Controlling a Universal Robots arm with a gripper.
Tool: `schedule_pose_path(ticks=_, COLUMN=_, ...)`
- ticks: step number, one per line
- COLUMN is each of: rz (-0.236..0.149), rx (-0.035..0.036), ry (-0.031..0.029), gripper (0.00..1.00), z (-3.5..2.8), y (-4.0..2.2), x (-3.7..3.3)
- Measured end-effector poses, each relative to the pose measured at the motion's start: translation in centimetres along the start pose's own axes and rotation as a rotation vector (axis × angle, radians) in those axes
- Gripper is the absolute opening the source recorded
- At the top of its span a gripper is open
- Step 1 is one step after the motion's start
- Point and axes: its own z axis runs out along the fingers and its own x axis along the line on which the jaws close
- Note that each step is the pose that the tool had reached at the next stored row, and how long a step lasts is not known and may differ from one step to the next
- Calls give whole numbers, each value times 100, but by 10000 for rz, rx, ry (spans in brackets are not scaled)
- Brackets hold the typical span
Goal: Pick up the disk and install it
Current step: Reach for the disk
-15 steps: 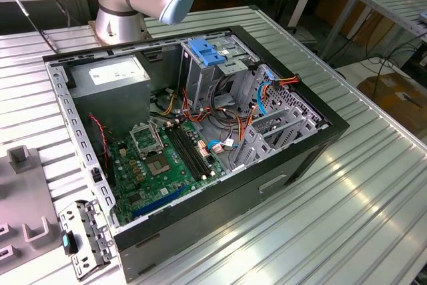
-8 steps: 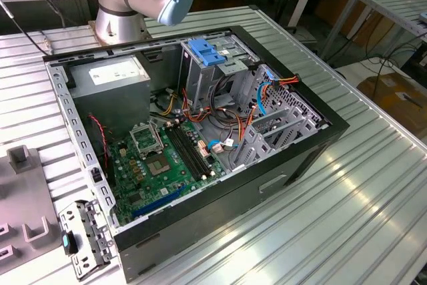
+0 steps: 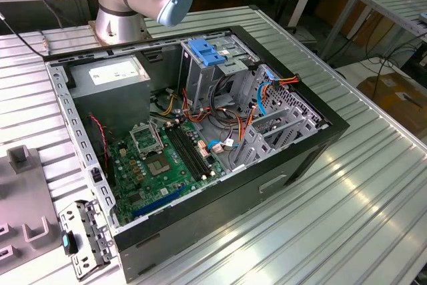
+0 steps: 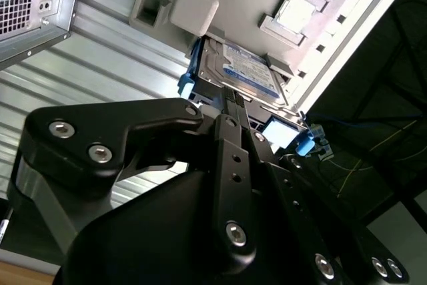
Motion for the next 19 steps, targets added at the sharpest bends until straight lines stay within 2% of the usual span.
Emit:
schedule_pose_path(ticks=12, rz=1, rx=0, ry=0, gripper=11, z=0, y=-1, x=17)
schedule_pose_path(ticks=14, rz=2, rx=0, ry=0, gripper=11, z=0, y=5, x=36)
schedule_pose_path(ticks=17, rz=1, rx=-1, ry=0, gripper=11, z=-1, y=17, x=130)
schedule_pose_path(ticks=19, rz=1, rx=0, ry=0, gripper=11, z=-2, y=57, x=208)
